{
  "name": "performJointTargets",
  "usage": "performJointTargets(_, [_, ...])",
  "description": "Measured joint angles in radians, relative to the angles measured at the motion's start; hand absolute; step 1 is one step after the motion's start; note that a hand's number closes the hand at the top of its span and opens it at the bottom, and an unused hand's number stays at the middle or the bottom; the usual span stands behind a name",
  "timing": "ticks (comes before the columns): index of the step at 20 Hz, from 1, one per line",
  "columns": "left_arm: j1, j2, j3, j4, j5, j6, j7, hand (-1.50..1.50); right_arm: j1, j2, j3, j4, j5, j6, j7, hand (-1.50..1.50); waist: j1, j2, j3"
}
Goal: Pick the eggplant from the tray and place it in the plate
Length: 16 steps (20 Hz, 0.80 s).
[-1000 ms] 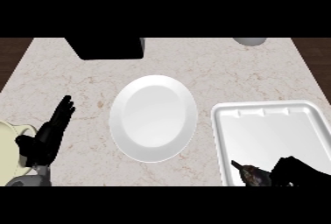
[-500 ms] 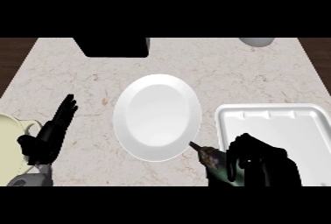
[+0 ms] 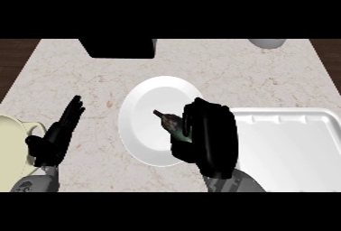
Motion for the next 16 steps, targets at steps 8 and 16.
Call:
performJointTargets(8, [-0.018,-0.019,-0.008,-0.008,-0.015,0.0,0.017,0.0,-0.223,0.0,0.05,0.375,-0.153,-0.291,0.055,1.5,0.012,0.002,0.0])
performJointTargets(16, [-0.02,-0.031,-0.015,-0.024,-0.028,0.009,0.038,0.0,-0.35,-0.003,0.089,0.618,-0.301,-0.522,0.128,-1.5,0.024,0.004,0.001])
